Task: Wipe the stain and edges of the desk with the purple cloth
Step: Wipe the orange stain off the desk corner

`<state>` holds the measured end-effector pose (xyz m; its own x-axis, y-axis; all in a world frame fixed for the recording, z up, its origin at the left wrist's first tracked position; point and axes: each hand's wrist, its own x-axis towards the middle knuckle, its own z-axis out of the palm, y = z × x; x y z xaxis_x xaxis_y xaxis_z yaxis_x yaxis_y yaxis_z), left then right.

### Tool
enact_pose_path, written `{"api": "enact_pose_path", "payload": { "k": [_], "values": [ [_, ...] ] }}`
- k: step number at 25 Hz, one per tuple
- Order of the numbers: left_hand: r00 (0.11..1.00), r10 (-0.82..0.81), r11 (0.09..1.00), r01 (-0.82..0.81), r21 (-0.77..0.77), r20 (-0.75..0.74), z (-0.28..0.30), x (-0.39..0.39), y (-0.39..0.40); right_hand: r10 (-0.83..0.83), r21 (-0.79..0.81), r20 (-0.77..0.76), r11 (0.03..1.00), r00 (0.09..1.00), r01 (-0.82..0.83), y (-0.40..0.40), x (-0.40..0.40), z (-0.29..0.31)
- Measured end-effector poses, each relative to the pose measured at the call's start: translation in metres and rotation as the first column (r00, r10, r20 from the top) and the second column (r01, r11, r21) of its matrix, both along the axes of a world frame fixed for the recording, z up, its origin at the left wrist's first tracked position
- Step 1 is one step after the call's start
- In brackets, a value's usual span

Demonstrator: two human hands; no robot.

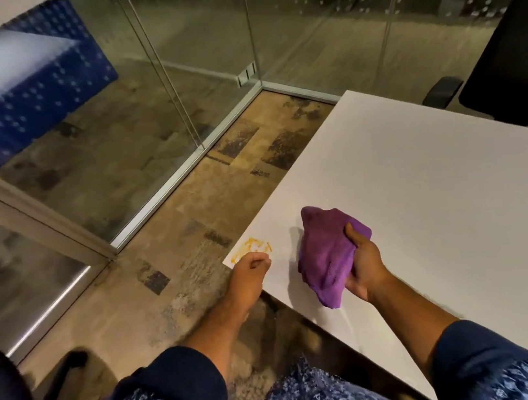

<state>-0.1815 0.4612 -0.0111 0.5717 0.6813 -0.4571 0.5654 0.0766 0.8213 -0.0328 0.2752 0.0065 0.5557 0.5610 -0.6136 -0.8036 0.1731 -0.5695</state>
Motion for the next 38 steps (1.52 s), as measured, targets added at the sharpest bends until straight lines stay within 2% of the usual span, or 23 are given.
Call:
{"api": "enact_pose_path", "payload": {
  "k": [5, 12, 15, 18, 20, 23, 26, 28, 30, 34, 36, 38],
  "values": [
    [1.000, -0.025, 0.990, 0.025, 0.135, -0.001, 0.002, 0.013, 0.022, -0.119, -0.038, 0.036, 0.992, 0.992, 0.120, 0.010, 0.019, -0.013],
    [0.993, -0.116, 0.984, 0.116, 0.137, -0.013, -0.011, 0.029, 0.079, -0.192, -0.090, 0.098, 0.976, 0.977, 0.201, 0.024, 0.011, -0.026],
    [0.972, -0.234, 0.962, 0.236, 0.134, -0.033, -0.020, 0.045, 0.110, -0.261, -0.102, 0.125, 0.956, 0.957, 0.274, 0.038, 0.002, -0.029],
    [0.905, -0.425, 0.893, 0.424, 0.151, -0.028, -0.028, 0.068, 0.141, -0.415, -0.125, 0.108, 0.896, 0.904, 0.426, 0.054, -0.011, -0.031],
    [0.801, -0.598, 0.782, 0.592, 0.194, -0.037, -0.036, 0.091, 0.167, -0.541, -0.143, 0.082, 0.825, 0.837, 0.547, 0.072, -0.026, -0.032],
    [0.594, -0.802, 0.555, 0.778, 0.293, -0.059, -0.056, 0.132, 0.194, -0.731, -0.183, 0.048, 0.664, 0.681, 0.725, 0.095, -0.051, -0.041],
    [0.417, -0.901, 0.360, 0.872, 0.331, -0.119, -0.062, 0.168, 0.203, -0.847, -0.228, 0.019, 0.513, 0.531, 0.828, 0.117, -0.075, -0.044],
    [0.240, -0.952, 0.159, 0.918, 0.363, -0.190, -0.066, 0.186, 0.201, -0.902, -0.281, 0.034, 0.404, 0.430, 0.871, 0.128, -0.094, -0.049],
    [0.077, -0.969, -0.020, 0.925, 0.380, -0.237, -0.073, 0.206, 0.194, -0.936, -0.285, 0.059, 0.316, 0.346, 0.905, 0.141, -0.113, -0.052],
    [-0.144, -0.915, -0.282, 0.896, 0.342, -0.376, -0.098, 0.254, 0.177, -0.985, -0.253, 0.047, 0.152, 0.168, 0.956, 0.169, -0.138, -0.060],
    [-0.211, -0.870, -0.372, 0.874, 0.313, -0.445, -0.113, 0.273, 0.171, -0.992, -0.250, 0.050, 0.096, 0.112, 0.964, 0.182, -0.149, -0.063],
    [-0.242, -0.838, -0.434, 0.838, 0.331, -0.489, -0.129, 0.284, 0.170, -0.997, -0.219, 0.061, 0.023, 0.037, 0.976, 0.195, -0.158, -0.064]
  ]
}}
